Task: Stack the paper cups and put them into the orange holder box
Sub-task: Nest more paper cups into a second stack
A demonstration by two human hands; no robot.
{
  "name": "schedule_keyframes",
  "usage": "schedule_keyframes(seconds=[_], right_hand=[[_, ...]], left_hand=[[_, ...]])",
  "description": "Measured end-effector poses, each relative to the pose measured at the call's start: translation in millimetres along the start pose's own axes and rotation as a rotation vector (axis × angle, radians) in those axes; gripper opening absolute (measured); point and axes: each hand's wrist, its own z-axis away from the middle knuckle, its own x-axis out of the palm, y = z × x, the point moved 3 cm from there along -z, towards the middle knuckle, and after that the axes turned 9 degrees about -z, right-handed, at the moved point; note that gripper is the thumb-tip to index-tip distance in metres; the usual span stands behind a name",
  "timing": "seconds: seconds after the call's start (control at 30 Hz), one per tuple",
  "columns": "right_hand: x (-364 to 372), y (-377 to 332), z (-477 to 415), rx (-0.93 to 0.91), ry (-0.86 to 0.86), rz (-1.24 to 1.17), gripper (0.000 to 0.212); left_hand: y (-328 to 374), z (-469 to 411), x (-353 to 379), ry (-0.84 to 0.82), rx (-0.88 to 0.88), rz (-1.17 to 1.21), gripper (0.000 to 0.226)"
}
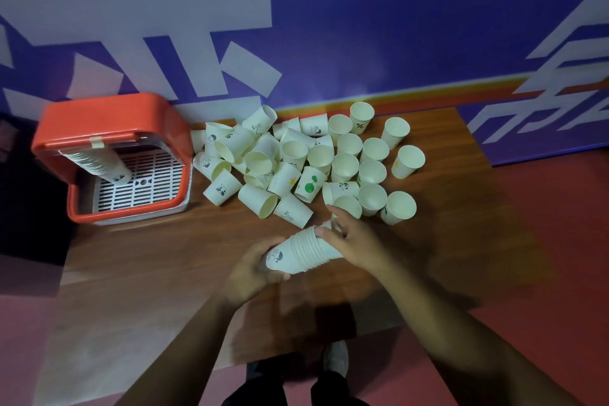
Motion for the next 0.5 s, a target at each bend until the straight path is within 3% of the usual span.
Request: schedule_keyframes(seconds=[0.13,0.23,0.33,0.5], right_hand=[[30.9,-8.1,-1.9,-0.091,-0.052,0.01,0.074],[23.9,-10.9,-10.4,-0.073,0.167,0.037,0.047],[5.5,1.7,-26.2,-0.081,0.357,0.251,0.039],[-8.2,23.9,-48.0,0.037,0.294,0.701,0.034]], left_hand=[[1.1,2.1,6.0,-0.025,-0.014,0.099,0.066],[-1.0,4.7,4.0,0.017,-0.08,0.211,0.062],[-8.3,6.8,-3.1,0.088,-0.119,0.234,0.058],[-14.7,11.1,-8.3,0.108,-0.134,0.257,0.056]])
